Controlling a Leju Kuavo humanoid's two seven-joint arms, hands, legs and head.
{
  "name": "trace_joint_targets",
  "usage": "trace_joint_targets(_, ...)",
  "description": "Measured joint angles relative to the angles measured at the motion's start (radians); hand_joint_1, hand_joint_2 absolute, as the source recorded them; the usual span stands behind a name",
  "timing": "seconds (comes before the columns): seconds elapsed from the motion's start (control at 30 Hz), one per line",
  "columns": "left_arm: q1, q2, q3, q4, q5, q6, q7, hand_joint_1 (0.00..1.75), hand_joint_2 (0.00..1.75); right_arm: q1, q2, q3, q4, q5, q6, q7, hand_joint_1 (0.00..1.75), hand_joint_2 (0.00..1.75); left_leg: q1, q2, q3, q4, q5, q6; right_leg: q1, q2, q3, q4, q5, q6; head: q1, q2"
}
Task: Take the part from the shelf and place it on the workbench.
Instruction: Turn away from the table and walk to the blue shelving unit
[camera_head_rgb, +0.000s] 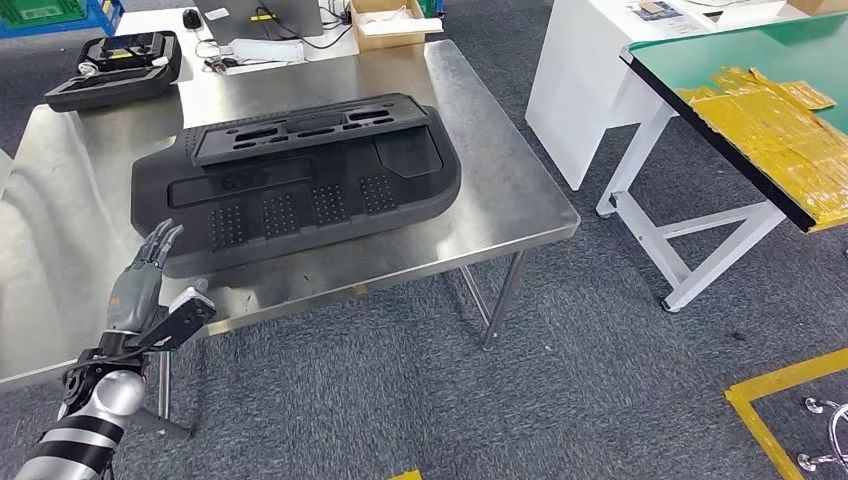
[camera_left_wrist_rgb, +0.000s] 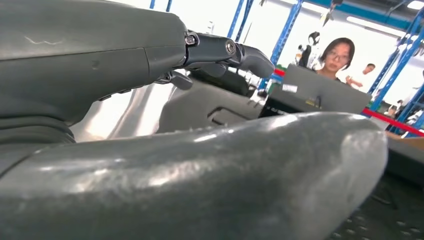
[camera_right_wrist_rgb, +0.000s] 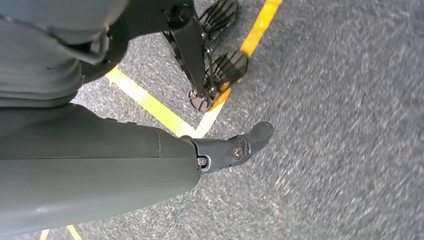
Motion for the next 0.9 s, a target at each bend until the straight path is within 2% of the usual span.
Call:
trace_joint_targets(0.03,0.001,0.0,0.002,0.0,0.0,0.0,0.0,0.0,0.0,0.0,0.0,0.0,0.0,0.0,0.0,0.0,0.0,0.0,0.001,0.0,-0.012,0.031,-0.038,-0.006,-0.006,-0.001,-0.006,-0.005,0.013,-0.005,-0.001,0.0)
trace_joint_targets(0.07,0.002,0.001,0.003,0.0,0.0,0.0,0.001,0.0,0.0,0.001,0.0,0.0,0.0,0.001,0.0,0.0,0.0,0.0,0.005,-0.001,-0.028,0.085,-0.089,-0.012,-0.009,-0.002,-0.016,-0.005,0.024,-0.008,-0.002,0.0)
trace_joint_targets(0.1,0.003,0.001,0.004,0.0,0.0,0.0,0.001,0.0,0.0,0.001,0.0,0.0,0.0,0.001,0.001,0.0,0.0,0.0,0.009,0.0,-0.044,0.148,-0.135,-0.018,-0.011,-0.002,-0.029,-0.004,0.035,-0.009,-0.003,0.0)
trace_joint_targets(0.13,0.005,0.001,0.005,0.0,0.0,0.0,0.002,0.0,0.0,0.002,0.001,-0.001,0.0,0.002,0.001,0.0,0.0,0.0,0.014,0.0,-0.056,0.21,-0.168,-0.025,-0.013,-0.003,-0.044,-0.002,0.045,-0.006,-0.004,0.0)
trace_joint_targets(0.17,0.007,0.001,0.005,0.0,0.001,0.0,0.002,0.0,0.0,0.003,0.002,-0.001,0.0,0.002,0.001,0.0,0.0,0.0,0.02,0.0,-0.058,0.248,-0.175,-0.032,-0.015,-0.003,-0.059,0.0,0.055,-0.002,-0.004,0.0)
trace_joint_targets(0.2,0.008,0.001,0.006,0.0,0.001,0.0,0.002,0.0,0.0,0.003,0.002,-0.002,0.0,0.002,0.002,0.0,0.0,0.0,0.025,0.0,-0.042,0.252,-0.161,-0.038,-0.018,-0.003,-0.074,0.004,0.063,0.003,-0.004,0.0)
trace_joint_targets(0.23,0.009,0.001,0.006,0.0,0.001,0.0,0.002,0.0,0.0,0.004,0.003,-0.002,0.0,0.002,0.002,0.0,0.0,0.0,0.031,0.001,-0.008,0.22,-0.136,-0.046,-0.023,-0.003,-0.089,0.01,0.071,0.01,-0.004,0.0)
trace_joint_targets(0.27,0.009,0.001,0.007,0.0,0.002,0.0,0.002,0.0,0.0,0.004,0.004,-0.003,0.0,0.002,0.002,0.0,0.0,0.0,0.038,0.001,0.039,0.161,-0.118,-0.056,-0.027,-0.003,-0.103,0.019,0.077,0.017,-0.004,0.0)
trace_joint_targets(0.3,0.008,0.001,0.008,0.0,0.002,0.0,0.002,0.0,0.0,0.004,0.003,-0.004,-0.001,0.002,0.002,0.0,0.0,0.0,0.04,-0.001,0.085,0.098,-0.112,-0.062,-0.029,-0.003,-0.118,0.029,0.082,0.024,-0.006,0.0)
trace_joint_targets(0.33,0.009,0.001,0.009,-0.001,0.002,0.0,0.003,0.0,0.0,0.004,0.003,-0.004,-0.001,0.003,0.002,0.0,0.0,0.0,0.04,-0.004,0.117,0.05,-0.114,-0.062,-0.029,-0.002,-0.129,0.039,0.087,0.031,-0.007,0.0)
trace_joint_targets(0.37,0.01,0.001,0.01,-0.001,0.002,0.0,0.003,0.0,0.0,0.004,0.002,-0.005,-0.001,0.003,0.002,0.0,0.0,0.0,0.038,-0.008,0.131,0.024,-0.123,-0.056,-0.027,-0.002,-0.136,0.045,0.092,0.038,-0.008,0.0)
trace_joint_targets(0.4,0.01,0.001,0.01,-0.002,0.003,0.0,0.004,0.0,0.0,0.005,0.002,-0.005,-0.002,0.004,0.002,0.0,0.0,0.0,0.034,-0.011,0.13,0.02,-0.125,-0.044,-0.026,-0.001,-0.14,0.047,0.098,0.044,-0.008,0.0)
trace_joint_targets(0.47,0.011,0.0,0.011,-0.002,0.003,0.0,0.004,0.0,0.0,0.006,0.003,-0.005,-0.001,0.004,0.002,0.0,0.0,0.0,0.032,-0.01,0.113,0.023,-0.113,-0.018,-0.027,0.001,-0.148,0.048,0.105,0.056,-0.005,0.0)
trace_joint_targets(0.5,0.011,0.0,0.011,-0.002,0.003,0.0,0.004,0.0,0.0,0.007,0.003,-0.006,-0.001,0.004,0.002,0.0,0.0,0.0,0.031,-0.008,0.104,0.022,-0.103,-0.006,-0.028,0.001,-0.158,0.06,0.09,0.057,-0.003,0.0)
trace_joint_targets(0.53,0.011,0.0,0.011,-0.002,0.004,0.0,0.004,0.0,0.0,0.007,0.004,-0.006,-0.001,0.005,0.003,0.0,0.0,0.0,0.031,-0.006,0.092,0.02,-0.091,0.005,-0.028,0.002,-0.174,0.093,0.059,0.053,-0.002,0.0)
trace_joint_targets(0.57,0.011,0.0,0.011,-0.002,0.005,0.0,0.004,0.0,0.0,0.007,0.004,-0.006,-0.001,0.005,0.003,0.0,0.0,0.0,0.029,-0.005,0.08,0.02,-0.079,0.013,-0.029,0.002,-0.194,0.147,0.014,0.046,-0.001,0.0)
trace_joint_targets(0.63,0.012,0.0,0.012,-0.003,0.007,0.0,0.004,0.0,0.0,0.006,0.004,-0.006,-0.001,0.005,0.002,0.0,0.0,0.0,0.024,-0.005,0.048,0.021,-0.055,0.021,-0.028,0.002,-0.231,0.283,-0.066,0.038,0.0,0.0)
trace_joint_targets(0.67,0.014,0.0,0.012,-0.003,0.008,0.0,0.004,0.0,0.0,0.006,0.004,-0.006,-0.001,0.006,0.002,0.0,0.0,0.0,0.022,-0.004,0.032,0.021,-0.043,0.022,-0.027,0.002,-0.235,0.329,-0.084,0.04,0.0,0.0)
trace_joint_targets(0.7,0.015,0.0,0.013,-0.003,0.009,0.0,0.004,0.0,0.0,0.006,0.004,-0.006,-0.001,0.006,0.002,0.0,0.0,0.0,0.019,-0.004,0.017,0.022,-0.032,0.022,-0.026,0.002,-0.222,0.342,-0.085,0.044,0.0,0.0)
trace_joint_targets(0.73,0.016,0.0,0.014,-0.003,0.01,0.001,0.004,0.0,0.0,0.006,0.004,-0.006,-0.001,0.006,0.002,0.0,0.0,0.0,0.016,-0.005,0.002,0.022,-0.02,0.022,-0.023,0.002,-0.188,0.315,-0.074,0.047,0.0,0.0)
trace_joint_targets(0.77,0.016,0.0,0.016,-0.003,0.01,0.001,0.004,0.0,0.0,0.005,0.004,-0.006,-0.001,0.006,0.003,0.0,0.0,0.0,0.013,-0.005,-0.011,0.022,-0.009,0.021,-0.019,0.002,-0.136,0.255,-0.059,0.046,0.0,0.0)
trace_joint_targets(0.83,0.018,0.0,0.021,-0.005,0.011,0.002,0.004,0.0,0.0,0.001,0.002,-0.006,-0.002,0.006,0.003,0.0,0.0,0.0,0.009,-0.005,-0.03,0.019,0.013,0.016,-0.006,-0.002,-0.029,0.109,-0.056,0.03,-0.002,0.0)
trace_joint_targets(0.87,0.018,0.0,0.022,-0.006,0.011,0.002,0.003,0.0,0.0,0.0,0.001,-0.006,-0.003,0.006,0.003,0.0,0.0,0.0,0.011,-0.003,-0.032,0.015,0.024,0.011,-0.001,-0.004,0.0,0.062,-0.058,0.024,-0.002,0.0)
trace_joint_targets(0.9,0.02,0.0,0.022,-0.007,0.012,0.002,0.002,0.0,0.0,-0.002,-0.001,-0.006,-0.003,0.006,0.003,0.0,0.0,0.0,0.013,-0.002,-0.032,0.009,0.035,0.005,0.004,-0.007,0.011,0.037,-0.059,0.019,-0.001,0.0)
